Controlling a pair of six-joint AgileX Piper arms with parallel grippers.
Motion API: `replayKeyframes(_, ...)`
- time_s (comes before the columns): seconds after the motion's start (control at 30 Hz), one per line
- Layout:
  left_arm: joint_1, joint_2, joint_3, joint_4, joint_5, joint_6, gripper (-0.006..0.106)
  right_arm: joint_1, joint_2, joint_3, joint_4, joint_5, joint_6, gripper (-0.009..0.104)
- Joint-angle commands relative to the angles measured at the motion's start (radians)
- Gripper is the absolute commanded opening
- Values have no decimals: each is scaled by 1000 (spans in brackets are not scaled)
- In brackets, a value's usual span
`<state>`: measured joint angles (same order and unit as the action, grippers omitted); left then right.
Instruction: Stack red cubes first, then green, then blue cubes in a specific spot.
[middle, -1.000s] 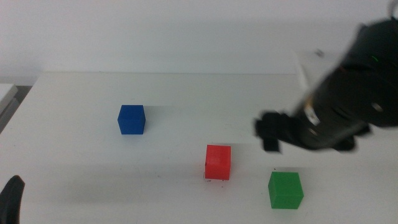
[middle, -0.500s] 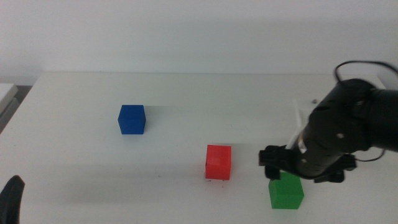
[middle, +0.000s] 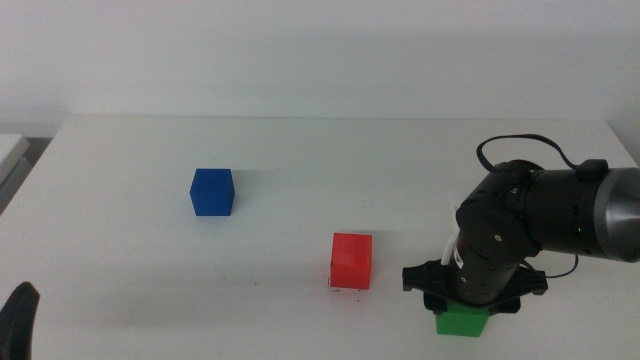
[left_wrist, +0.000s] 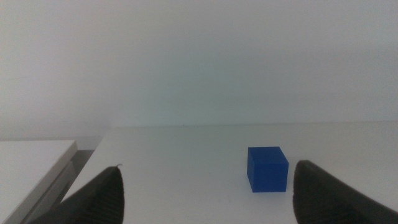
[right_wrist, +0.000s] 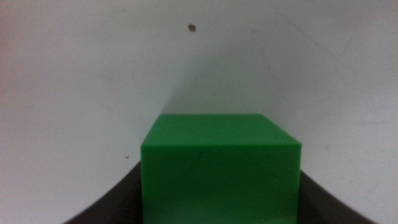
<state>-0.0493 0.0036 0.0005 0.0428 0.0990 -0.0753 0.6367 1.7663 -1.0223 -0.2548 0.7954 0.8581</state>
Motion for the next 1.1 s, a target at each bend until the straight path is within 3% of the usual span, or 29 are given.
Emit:
replayKeyframes(0.0,2,-4,0,2,-9,1,91,-3,-28,-6,-1,21,13,21)
replayKeyframes(0.07,2,-4,0,2,-9,1,91,11,-53,-52,-13,93,13,-3)
replayKeyframes(0.23,2,-4,0,2,-9,1,91,59,-26,-312,-66,336,16,10)
replayKeyframes(0.57,2,-4,0,2,-9,1,91,138,259,-780,-2,426,16,14)
replayKeyframes(1.07,2,-4,0,2,-9,1,91,140,360,-823,35,426,64,14)
